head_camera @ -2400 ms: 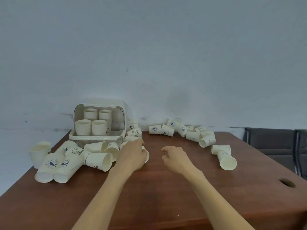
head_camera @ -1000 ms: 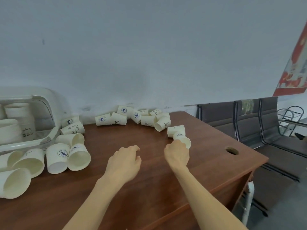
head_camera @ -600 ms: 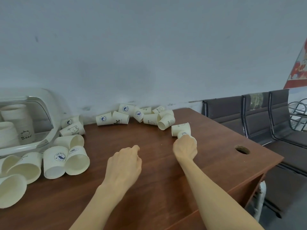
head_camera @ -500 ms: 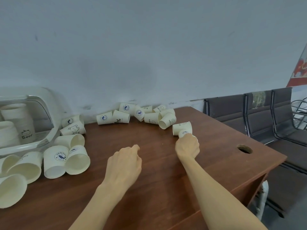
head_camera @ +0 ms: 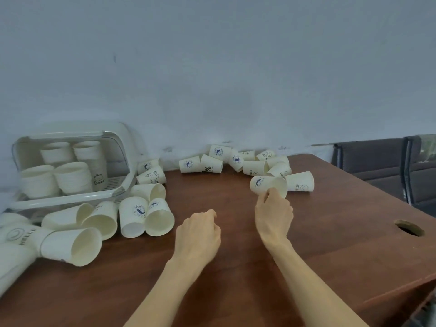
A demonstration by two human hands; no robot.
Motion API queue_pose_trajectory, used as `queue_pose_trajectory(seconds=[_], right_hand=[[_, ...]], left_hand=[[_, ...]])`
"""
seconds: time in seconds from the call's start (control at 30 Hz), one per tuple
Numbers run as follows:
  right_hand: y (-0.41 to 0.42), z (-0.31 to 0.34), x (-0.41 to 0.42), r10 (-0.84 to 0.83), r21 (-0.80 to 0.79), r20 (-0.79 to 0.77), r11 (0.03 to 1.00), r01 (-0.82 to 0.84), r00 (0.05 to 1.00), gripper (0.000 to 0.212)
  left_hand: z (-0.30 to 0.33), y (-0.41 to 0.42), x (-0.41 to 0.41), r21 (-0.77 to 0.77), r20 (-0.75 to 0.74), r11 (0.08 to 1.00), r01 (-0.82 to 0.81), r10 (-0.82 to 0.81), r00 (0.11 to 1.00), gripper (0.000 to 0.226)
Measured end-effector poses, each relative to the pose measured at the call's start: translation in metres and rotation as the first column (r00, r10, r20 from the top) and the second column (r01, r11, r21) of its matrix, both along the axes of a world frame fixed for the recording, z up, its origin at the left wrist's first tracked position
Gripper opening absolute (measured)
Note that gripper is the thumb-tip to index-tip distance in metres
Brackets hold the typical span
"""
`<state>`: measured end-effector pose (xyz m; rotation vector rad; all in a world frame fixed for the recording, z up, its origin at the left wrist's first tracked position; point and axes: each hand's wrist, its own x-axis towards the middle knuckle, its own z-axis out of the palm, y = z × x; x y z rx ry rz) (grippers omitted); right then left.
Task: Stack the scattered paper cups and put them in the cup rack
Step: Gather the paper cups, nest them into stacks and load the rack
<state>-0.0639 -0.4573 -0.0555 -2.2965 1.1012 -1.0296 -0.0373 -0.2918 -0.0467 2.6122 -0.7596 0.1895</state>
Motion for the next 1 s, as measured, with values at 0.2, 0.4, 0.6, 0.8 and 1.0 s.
queue_pose_trajectory(seconds=[0.2,0.4,0.6,0.8,1.0], right_hand=[[0.069,0.000,0.041,0.187,-0.089,0.154,0.981,-0.175,0.970,0.021],[0.108,-0.024,0.069,0.261,-0.169,0.228,0.959,-0.226,0.938,0.008],[0.113,-0.044,0.079,0.321,-0.276,0.201,0.925,-0.261,0.926,0.015],[0.112,-0.048,0.084,0.333,-0.299,0.195,0.916,-0.268,0.922,0.011],[0.109,-0.046,0.080,0.310,-0.327,0.244,0.918,-0.223,0.919,0.014]], left_hand=[[-0.011,0.040,0.019,-0.060,-0.062,0.990,-0.128,0.124,0.990,0.025],[-0.020,0.048,0.033,-0.119,-0.146,0.939,-0.323,0.306,0.941,0.026],[-0.029,0.030,0.058,-0.118,-0.151,0.896,-0.427,0.409,0.900,0.036],[-0.029,0.028,0.065,-0.091,-0.047,0.901,-0.424,0.422,0.905,0.023],[-0.024,0.039,0.051,-0.058,0.031,0.935,-0.349,0.352,0.936,0.018]])
